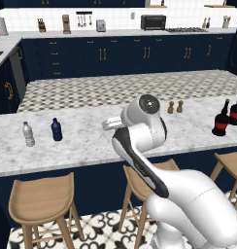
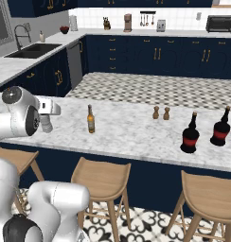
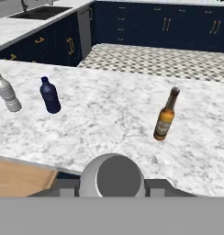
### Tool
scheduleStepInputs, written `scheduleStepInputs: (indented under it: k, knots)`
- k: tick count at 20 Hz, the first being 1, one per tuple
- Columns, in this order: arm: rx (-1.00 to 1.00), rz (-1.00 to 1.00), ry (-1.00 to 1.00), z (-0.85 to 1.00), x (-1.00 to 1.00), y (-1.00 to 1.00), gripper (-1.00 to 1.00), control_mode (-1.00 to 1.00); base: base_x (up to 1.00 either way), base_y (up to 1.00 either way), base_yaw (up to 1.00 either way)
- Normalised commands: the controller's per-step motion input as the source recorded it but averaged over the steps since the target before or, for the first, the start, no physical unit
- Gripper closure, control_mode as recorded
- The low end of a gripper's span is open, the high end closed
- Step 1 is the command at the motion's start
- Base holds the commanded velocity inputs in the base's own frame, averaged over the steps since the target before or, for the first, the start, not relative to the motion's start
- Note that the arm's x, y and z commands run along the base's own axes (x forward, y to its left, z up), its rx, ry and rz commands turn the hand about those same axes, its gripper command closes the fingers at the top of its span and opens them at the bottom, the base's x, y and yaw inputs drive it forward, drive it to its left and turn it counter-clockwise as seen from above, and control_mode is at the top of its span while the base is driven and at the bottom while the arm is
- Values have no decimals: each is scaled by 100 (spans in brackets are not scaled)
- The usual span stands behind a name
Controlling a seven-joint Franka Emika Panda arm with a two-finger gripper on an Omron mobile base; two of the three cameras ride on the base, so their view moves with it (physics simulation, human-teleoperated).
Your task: Move the plastic bottles in the middle to the plastics group, and the glass bottles in the middle to the glass group.
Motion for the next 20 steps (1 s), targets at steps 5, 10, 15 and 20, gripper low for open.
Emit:
scheduleStepInputs:
  k: [5, 10, 15, 20]
  knots:
    - [0, 14, 0, 0, 2, 91, 100, -100, 0, 0, 0]
    - [-3, 10, 3, 0, 8, 67, 100, -100, 0, 0, 0]
    - [-2, 11, 4, 0, 9, 60, 100, -100, 0, 0, 0]
    - [-2, 8, 1, -11, 2, 55, 100, -100, 0, 0, 0]
